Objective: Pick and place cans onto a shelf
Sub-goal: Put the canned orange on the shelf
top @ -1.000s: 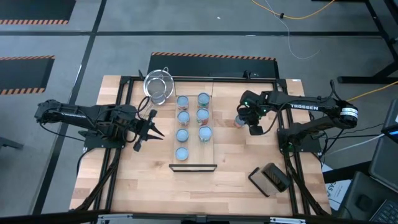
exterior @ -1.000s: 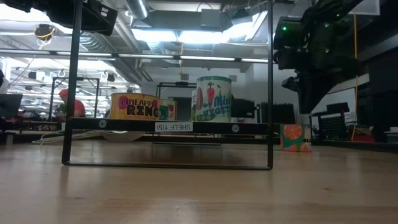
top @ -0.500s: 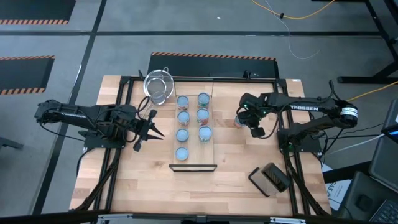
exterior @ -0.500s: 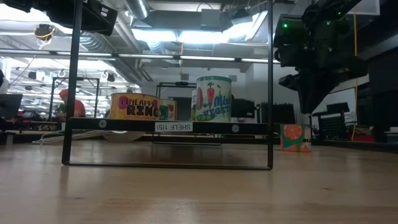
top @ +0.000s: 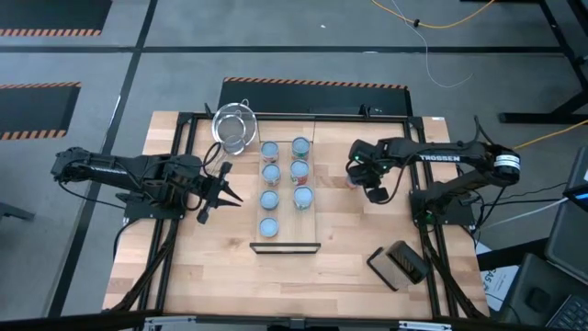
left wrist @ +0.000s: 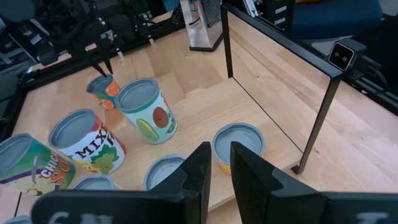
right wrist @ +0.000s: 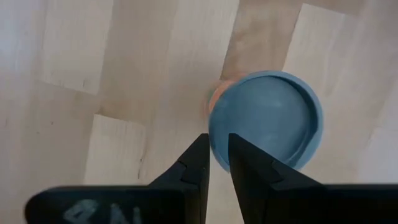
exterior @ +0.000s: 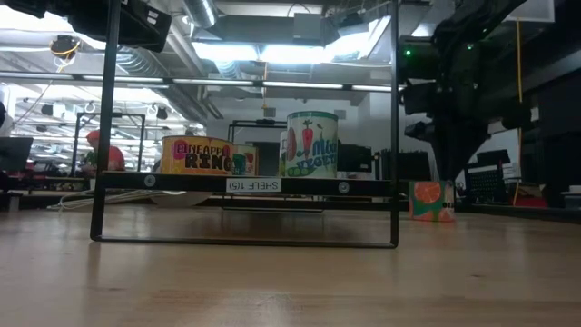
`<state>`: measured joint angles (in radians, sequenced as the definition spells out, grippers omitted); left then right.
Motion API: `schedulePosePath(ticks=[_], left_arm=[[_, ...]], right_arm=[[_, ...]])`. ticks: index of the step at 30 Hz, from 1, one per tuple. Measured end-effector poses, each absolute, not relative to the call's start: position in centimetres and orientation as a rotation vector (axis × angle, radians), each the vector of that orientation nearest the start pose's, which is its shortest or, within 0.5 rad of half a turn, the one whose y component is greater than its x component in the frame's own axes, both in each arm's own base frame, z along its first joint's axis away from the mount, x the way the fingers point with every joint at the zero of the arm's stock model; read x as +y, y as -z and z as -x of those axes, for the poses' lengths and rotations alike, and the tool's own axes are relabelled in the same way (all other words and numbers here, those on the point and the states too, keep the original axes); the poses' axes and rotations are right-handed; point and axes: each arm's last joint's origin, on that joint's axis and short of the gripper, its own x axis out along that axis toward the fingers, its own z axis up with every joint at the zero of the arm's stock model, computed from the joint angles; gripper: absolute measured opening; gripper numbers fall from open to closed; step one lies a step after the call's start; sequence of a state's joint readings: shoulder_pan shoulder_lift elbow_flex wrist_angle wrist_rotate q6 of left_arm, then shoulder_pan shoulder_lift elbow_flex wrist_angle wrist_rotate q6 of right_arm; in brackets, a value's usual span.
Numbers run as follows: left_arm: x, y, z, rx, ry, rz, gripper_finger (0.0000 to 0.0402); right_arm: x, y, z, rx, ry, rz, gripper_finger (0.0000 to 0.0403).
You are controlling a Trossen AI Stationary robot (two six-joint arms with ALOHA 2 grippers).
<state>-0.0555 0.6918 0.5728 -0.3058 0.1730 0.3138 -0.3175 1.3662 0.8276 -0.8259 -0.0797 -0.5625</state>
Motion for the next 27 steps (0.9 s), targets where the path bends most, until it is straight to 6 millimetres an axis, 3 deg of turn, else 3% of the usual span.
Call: schedulePosePath(ticks=[14, 20, 27], left_arm=[[-1.4, -26.3, -15.4, 0.386, 0.29, -0.283, 0.0054], [-1.4, -26.3, -15.4, 0.386, 0.29, -0.283, 0.0054], [-1.4, -26.3, -15.4, 0.386, 0.289, -0.283, 0.0054]], right_arm=[[-7.0, -18.1, -22.2, 1.393, -0.199, 0.186, 0.0061], [-7.1, -18.1, -22.4, 1.379, -0.178, 0.173, 0.0014], [-6.2, -19.2, -23.6, 1.337, 0.019, -0.057, 0.001]])
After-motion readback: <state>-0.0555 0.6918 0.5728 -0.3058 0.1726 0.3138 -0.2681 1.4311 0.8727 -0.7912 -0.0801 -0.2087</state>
